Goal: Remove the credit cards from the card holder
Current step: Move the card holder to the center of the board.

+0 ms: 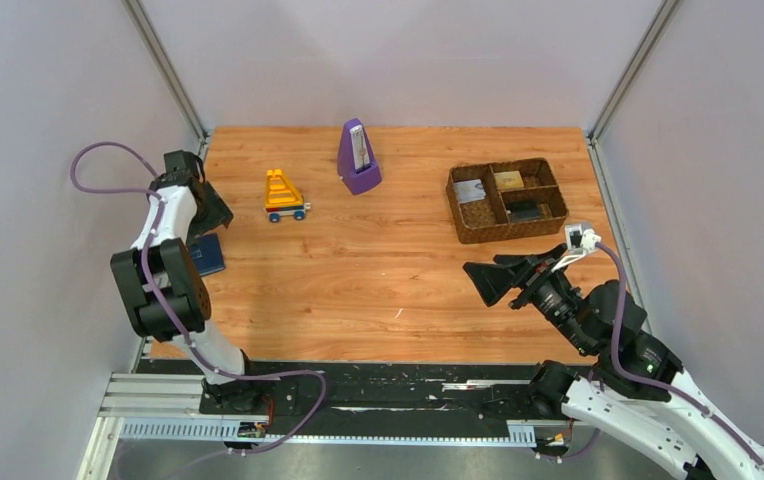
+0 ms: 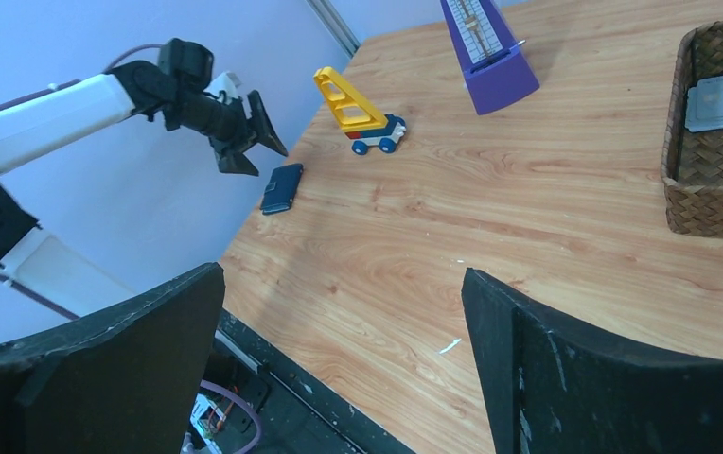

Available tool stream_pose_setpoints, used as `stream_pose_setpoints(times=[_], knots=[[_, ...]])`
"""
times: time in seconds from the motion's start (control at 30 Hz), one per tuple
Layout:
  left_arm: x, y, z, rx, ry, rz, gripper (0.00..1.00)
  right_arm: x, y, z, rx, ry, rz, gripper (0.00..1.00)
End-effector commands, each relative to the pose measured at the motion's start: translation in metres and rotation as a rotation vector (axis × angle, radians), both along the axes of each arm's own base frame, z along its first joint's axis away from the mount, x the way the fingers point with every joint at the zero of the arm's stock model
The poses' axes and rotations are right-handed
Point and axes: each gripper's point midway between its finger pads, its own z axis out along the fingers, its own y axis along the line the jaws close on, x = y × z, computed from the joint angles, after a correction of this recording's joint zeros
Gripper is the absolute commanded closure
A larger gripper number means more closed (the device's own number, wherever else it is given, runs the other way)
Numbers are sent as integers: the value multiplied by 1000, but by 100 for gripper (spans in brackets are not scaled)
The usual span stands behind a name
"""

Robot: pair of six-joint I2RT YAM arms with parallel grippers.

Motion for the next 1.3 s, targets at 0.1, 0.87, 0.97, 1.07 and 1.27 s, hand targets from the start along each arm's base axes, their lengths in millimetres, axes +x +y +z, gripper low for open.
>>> stream_pose_setpoints(times=[0.1,0.87,0.97,1.07,1.27], knots=[[14,22,-20,37,82,-13,21,-9,-6,24,40,-95,27,0],[1,19,-69,-12,273,-94,25,-21,-11,31,49,-106,64,0],[-2,6,-70,-78,271,-119,26,-20,-11,30,53,-97,55,0],[-7,-2,-72,-111,276,-125,29,-19,-12,29,46,-97,50,0],[-21,-25,-70,-193,263,-155,31,-19,-15,30,45,-101,42,0]])
